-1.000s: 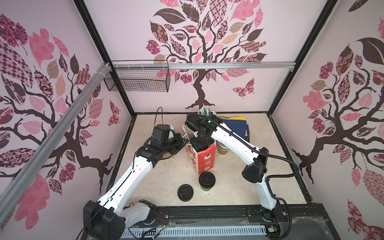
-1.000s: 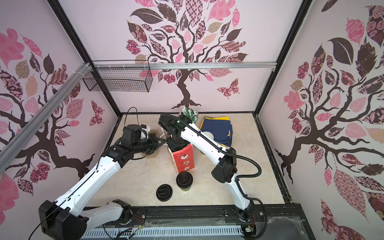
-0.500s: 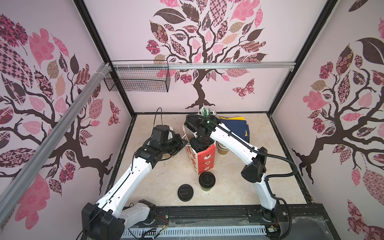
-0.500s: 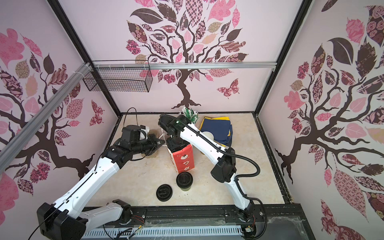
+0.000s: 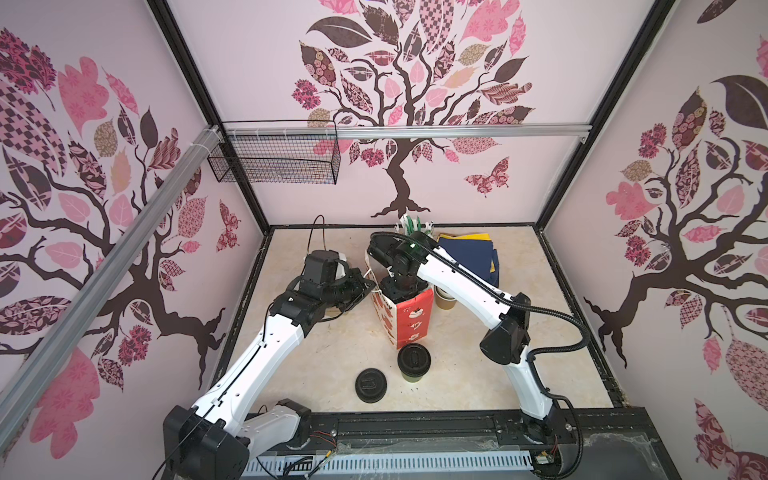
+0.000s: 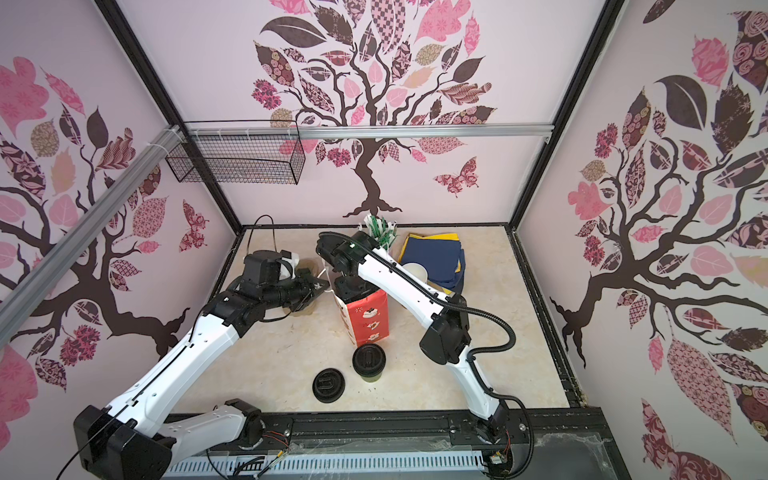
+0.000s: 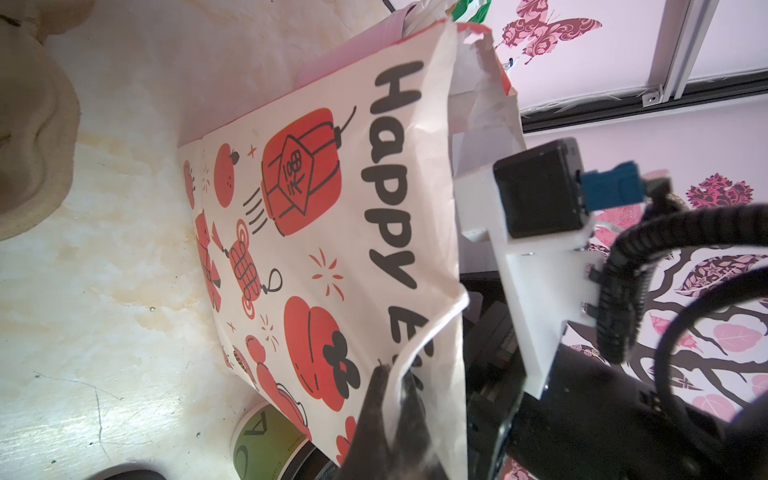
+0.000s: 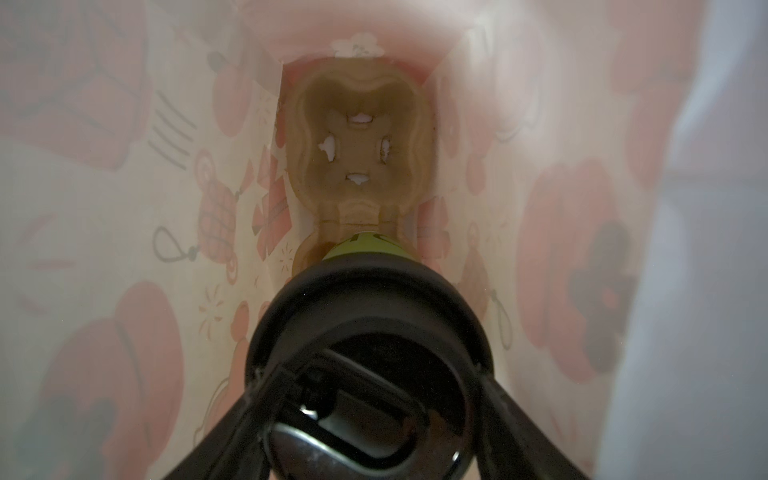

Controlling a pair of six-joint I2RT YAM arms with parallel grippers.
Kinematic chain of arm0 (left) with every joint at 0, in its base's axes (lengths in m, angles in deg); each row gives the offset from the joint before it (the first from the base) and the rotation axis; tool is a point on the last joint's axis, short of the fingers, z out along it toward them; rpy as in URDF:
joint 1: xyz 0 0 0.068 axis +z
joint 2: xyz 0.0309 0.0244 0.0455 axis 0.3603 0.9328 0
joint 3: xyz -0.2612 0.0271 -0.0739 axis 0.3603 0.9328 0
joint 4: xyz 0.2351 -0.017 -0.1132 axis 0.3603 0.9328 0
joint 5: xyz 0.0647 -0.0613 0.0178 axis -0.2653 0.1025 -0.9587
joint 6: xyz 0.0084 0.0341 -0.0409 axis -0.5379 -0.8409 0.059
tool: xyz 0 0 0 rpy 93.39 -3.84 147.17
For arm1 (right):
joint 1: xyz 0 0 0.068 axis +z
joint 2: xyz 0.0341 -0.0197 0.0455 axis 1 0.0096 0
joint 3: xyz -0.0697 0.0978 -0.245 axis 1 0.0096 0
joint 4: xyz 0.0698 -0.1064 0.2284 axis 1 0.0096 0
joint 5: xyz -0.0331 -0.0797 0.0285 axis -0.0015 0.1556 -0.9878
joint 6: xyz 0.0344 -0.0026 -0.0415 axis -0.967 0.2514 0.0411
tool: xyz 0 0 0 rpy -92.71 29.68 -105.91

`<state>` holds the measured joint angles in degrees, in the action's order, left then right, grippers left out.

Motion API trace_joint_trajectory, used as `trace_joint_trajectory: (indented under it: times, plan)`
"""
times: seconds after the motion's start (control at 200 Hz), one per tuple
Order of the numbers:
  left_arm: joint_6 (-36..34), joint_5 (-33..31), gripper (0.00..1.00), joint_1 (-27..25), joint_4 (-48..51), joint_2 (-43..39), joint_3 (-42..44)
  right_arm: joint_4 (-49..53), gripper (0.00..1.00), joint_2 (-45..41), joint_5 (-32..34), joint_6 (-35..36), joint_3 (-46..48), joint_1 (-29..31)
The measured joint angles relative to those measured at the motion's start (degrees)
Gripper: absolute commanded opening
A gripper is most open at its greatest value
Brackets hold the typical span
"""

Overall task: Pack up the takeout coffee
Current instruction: 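Lower the green cup into the bag toward the pulp carrier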

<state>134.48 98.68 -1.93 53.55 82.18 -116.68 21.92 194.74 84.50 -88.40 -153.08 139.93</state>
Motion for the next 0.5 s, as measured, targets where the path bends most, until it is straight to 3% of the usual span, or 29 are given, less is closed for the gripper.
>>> trace_joint_trajectory:
  times: [0.5]
  plan:
    - [-0.2,0.57,0.0,0.02,0.04,0.22,-0.59,-1.64,0.69,1.51,-0.98,0.02,0.0,0.0]
